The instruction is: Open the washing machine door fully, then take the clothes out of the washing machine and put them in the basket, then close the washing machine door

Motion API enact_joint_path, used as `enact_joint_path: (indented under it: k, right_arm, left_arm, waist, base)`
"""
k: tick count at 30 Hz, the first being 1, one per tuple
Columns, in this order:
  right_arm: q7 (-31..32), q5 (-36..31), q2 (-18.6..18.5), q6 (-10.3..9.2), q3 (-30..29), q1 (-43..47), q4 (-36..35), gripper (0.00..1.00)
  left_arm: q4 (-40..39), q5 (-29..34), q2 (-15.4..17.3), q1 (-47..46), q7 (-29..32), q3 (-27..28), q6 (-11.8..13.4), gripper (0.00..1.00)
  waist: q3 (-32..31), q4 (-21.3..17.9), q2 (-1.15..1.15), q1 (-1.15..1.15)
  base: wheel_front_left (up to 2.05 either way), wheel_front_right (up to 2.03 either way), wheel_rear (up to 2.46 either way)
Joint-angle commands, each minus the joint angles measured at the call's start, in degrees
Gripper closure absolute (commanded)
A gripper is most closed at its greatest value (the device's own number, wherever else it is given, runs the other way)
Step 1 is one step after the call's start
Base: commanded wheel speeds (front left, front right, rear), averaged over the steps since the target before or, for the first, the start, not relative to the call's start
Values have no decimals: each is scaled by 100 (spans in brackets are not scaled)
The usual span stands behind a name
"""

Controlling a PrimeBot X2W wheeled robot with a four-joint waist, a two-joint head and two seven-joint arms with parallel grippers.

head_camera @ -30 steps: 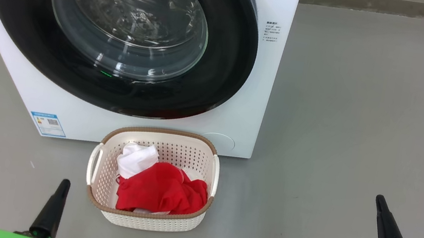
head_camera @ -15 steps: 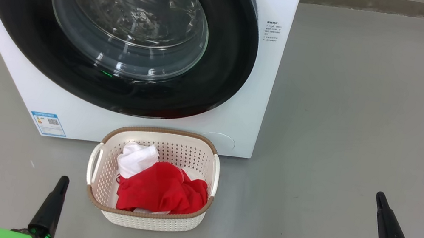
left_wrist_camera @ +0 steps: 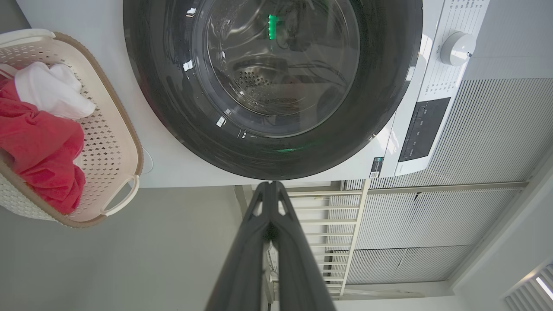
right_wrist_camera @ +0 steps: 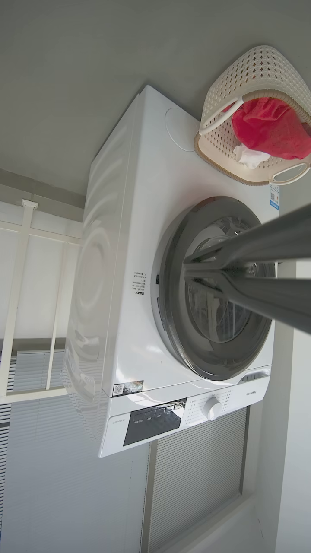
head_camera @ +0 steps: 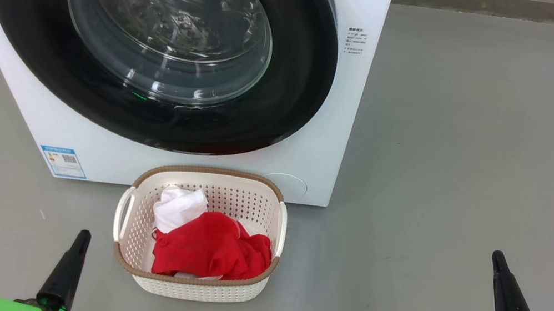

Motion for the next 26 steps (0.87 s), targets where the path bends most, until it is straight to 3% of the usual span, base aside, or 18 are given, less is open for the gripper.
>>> enact_joint_path:
  k: [1,26]
  right_arm:
    - [31,1,-52,-4,94,-242,-138,100]
    - [50,-19,-35,-4,70,-244,-137,100]
  left_arm:
    - [-118,-48,75,-228,23,206,-41,100]
    - [-118,-37,67,-229,33,219,-41,100]
  waist:
    - [0,0,0,0]
    - [0,0,0,0]
  base:
    - [0,0,0]
    - [0,0,0]
